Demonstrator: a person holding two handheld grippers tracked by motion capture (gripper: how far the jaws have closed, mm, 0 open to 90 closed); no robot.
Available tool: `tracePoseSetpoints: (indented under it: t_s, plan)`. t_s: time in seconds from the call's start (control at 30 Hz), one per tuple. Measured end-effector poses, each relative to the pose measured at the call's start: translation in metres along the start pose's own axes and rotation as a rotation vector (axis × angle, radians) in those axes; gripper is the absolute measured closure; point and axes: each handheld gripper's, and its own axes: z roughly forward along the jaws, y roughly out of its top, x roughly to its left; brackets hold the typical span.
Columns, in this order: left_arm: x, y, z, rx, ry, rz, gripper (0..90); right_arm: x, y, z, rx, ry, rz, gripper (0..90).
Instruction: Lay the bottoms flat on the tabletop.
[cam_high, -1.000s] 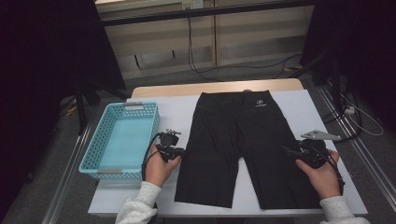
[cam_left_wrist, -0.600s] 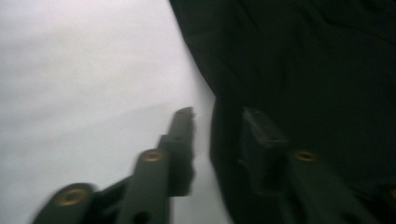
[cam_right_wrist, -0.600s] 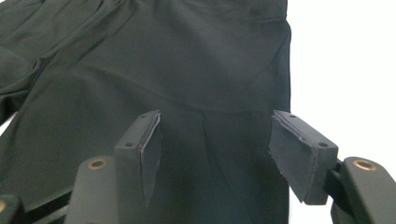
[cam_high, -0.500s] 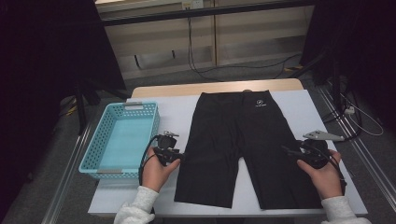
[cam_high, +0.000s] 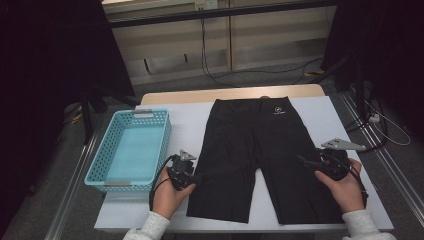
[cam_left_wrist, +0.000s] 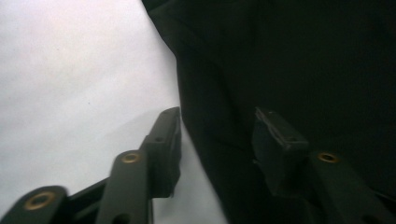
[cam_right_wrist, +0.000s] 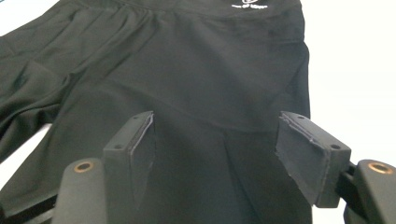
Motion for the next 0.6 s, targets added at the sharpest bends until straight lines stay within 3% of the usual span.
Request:
tracePoseSetpoints:
  t_s: [0.17, 0.23, 0.33, 0.43, 0.6]
  plan:
    - [0.004, -0.003, -0.002, -0.014, -0.032, -0.069, 69.4, 0.005, 0.003, 0.002, -0.009, 0.008, -0.011, 28.2]
    - [0.004, -0.002, -0.003, -0.003, -0.043, -0.077, 74.3, 0.006, 0.004, 0.003, -0.01, 0.011, -0.014, 27.8]
    - [0.0, 0.001, -0.001, 0.023, -0.113, -0.085, 87.0, 0.007, 0.005, 0.003, -0.013, 0.014, -0.007, 26.9]
    - [-0.004, 0.006, -0.001, 0.033, -0.143, -0.093, 88.1, 0.009, 0.008, 0.003, -0.032, 0.029, 0.031, 24.3]
    - [-0.008, 0.011, -0.008, 0.013, -0.179, -0.103, 88.5, 0.016, 0.012, 0.005, -0.046, 0.047, 0.025, 23.3]
